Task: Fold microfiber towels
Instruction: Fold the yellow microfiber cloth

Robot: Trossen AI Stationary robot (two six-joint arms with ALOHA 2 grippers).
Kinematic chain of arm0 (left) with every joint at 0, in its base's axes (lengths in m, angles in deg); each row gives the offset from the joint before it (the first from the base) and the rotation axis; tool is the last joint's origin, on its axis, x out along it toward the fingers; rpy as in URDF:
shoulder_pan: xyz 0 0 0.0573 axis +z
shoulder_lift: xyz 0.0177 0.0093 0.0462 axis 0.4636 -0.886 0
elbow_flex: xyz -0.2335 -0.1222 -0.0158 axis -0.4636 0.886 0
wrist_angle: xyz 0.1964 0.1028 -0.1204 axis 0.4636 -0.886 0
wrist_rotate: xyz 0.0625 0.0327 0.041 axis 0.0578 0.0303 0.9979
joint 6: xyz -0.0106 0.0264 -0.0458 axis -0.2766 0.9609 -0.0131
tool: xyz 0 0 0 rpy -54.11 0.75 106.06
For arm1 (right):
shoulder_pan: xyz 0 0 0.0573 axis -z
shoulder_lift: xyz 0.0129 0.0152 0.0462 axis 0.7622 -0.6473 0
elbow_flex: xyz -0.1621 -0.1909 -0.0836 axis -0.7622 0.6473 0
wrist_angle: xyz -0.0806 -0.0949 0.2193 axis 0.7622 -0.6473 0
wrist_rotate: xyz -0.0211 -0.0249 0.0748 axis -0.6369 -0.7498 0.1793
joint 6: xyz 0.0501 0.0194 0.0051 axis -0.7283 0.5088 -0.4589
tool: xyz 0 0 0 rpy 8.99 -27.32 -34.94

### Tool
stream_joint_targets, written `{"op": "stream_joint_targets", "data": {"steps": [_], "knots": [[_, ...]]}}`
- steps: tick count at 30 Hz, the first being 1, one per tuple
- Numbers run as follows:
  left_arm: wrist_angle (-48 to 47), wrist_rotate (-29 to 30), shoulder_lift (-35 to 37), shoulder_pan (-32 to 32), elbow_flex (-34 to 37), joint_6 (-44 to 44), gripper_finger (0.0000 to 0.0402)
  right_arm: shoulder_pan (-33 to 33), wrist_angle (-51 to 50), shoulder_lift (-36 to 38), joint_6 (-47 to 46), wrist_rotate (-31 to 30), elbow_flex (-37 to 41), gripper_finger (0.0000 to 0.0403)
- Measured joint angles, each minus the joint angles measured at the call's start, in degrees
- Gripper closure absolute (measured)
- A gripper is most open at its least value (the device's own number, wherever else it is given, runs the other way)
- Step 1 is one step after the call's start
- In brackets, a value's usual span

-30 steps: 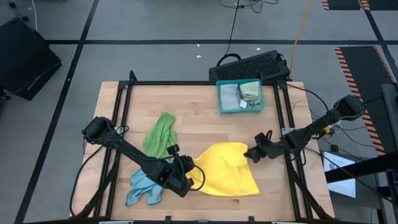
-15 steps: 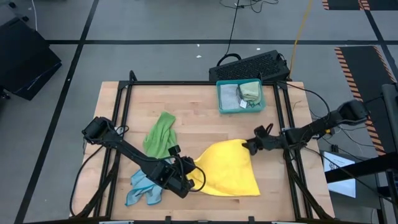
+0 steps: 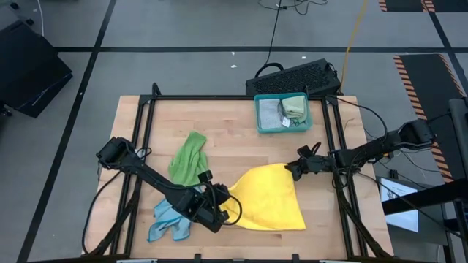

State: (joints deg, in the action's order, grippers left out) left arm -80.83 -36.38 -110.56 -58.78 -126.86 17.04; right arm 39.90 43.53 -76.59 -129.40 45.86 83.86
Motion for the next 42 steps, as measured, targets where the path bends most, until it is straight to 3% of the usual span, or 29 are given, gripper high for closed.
{"op": "stream_joint_targets", "data": {"steps": [6, 17, 21, 25, 31, 34, 36, 38, 42], "knots": [[0.0, 0.0, 0.0, 0.0, 0.0, 0.2, 0.0391, 0.1, 5.2, -1.3, 8.6, -2.2, 0.2, 0.0394], [0.9, 2.1, 0.0, -0.4, -1.6, 5.5, 0.0397, -3.4, 15.0, 0.6, 29.9, -1.7, -1.8, 0.0400], [0.9, 2.1, 0.0, -1.8, -5.7, 10.7, 0.0393, -9.8, 12.2, 2.4, 37.4, -7.3, -6.7, 0.0400], [1.0, 3.3, 0.0, -4.2, -11.0, 16.2, 0.0398, -17.9, 2.7, 4.4, 42.8, -14.3, -15.4, 0.0400], [3.1, -0.9, 0.0, -9.5, -15.4, 18.0, 0.0390, -33.6, -15.9, 4.7, 37.8, -23.8, -28.2, 0.0401], [4.2, 1.8, 0.0, -12.6, -15.3, 21.8, 0.0397, -40.7, -19.8, 4.4, 36.8, -27.9, -30.6, 0.0401], [1.6, 9.3, 0.0, -13.9, -14.7, 19.2, 0.0397, -43.7, -20.4, 4.3, 37.0, -31.8, -30.0, 0.0401], [-5.7, 15.9, 0.0, -13.6, -13.8, 11.1, 0.0395, -44.9, -20.7, 3.8, 36.5, -36.1, -28.3, 0.0401], [-15.7, 19.3, 0.0, -11.0, -11.2, -4.1, 0.0398, -44.9, -20.6, 2.5, 36.1, -43.7, -25.0, 0.0401]]}}
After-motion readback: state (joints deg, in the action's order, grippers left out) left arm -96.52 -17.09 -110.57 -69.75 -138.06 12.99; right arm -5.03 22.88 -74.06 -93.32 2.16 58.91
